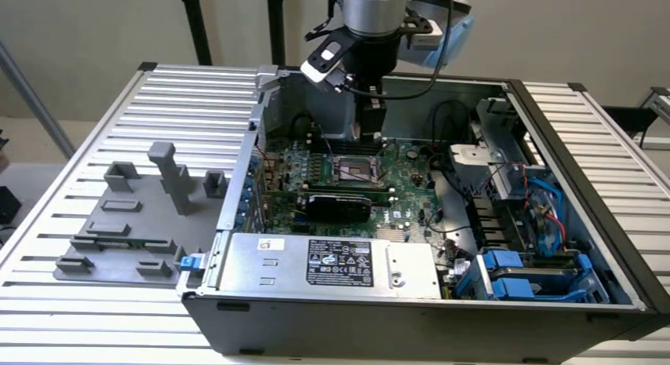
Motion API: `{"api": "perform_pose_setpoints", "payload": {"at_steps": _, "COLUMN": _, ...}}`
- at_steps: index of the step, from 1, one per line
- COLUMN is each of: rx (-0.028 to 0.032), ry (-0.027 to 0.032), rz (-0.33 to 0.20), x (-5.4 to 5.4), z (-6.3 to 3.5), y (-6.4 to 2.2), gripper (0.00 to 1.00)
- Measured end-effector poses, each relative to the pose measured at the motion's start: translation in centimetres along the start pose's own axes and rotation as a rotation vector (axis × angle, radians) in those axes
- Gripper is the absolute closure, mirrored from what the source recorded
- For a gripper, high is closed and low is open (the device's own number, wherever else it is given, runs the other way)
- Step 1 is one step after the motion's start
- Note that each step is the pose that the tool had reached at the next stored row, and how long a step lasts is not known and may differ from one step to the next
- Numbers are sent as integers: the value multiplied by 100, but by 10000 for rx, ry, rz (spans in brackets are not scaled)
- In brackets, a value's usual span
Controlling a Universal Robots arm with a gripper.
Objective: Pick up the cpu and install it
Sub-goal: 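Place the cpu into insertion slot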
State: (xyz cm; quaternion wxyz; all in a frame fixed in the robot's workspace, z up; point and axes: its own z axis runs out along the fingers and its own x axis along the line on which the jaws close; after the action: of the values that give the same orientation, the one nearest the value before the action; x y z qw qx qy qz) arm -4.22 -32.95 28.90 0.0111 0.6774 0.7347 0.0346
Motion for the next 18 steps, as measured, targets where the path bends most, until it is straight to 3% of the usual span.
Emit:
{"api": "perform_pose_setpoints", "payload": {"at_steps": 9, "rx": 43, "ry": -47, "rz": 813, "x": -3, "z": 93, "y": -9, "gripper": 45}}
{"api": "perform_pose_setpoints", "payload": {"at_steps": 18, "rx": 42, "ry": -64, "rz": 1096, "x": -37, "z": 270, "y": -90, "gripper": 45}}
